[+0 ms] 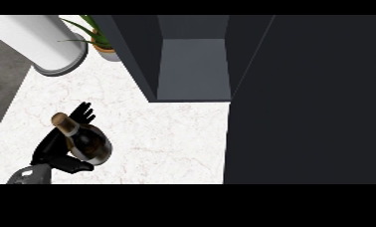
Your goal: Pick up the wine, place it into the cabinet and close the cabinet
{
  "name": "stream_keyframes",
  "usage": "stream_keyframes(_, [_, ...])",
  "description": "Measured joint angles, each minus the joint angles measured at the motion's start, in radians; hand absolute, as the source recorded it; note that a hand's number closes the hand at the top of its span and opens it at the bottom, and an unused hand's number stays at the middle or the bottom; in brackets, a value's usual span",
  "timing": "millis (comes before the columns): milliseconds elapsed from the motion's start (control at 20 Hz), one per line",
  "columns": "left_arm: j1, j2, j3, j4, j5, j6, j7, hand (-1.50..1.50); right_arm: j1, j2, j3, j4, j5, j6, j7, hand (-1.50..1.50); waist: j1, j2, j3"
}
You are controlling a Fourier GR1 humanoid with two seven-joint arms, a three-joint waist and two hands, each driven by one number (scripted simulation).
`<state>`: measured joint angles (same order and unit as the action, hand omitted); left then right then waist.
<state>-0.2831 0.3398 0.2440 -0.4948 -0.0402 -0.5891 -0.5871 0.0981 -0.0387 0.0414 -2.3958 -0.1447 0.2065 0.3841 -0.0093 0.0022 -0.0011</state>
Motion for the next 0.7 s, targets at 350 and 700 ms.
stream_keyframes(350, [-0.038,-0.022,-0.001,0.079,0.020,-0.015,-0.018,-1.50,0.004,-0.001,-0.008,-0.008,-0.009,0.001,0.005,-1.50,-0.002,0.000,0.000])
stream_keyframes(700, [-0.035,-0.016,-0.017,0.133,0.014,-0.027,-0.064,1.50,-0.014,0.003,0.003,-0.010,0.000,-0.011,0.026,-1.50,0.000,-0.001,0.002])
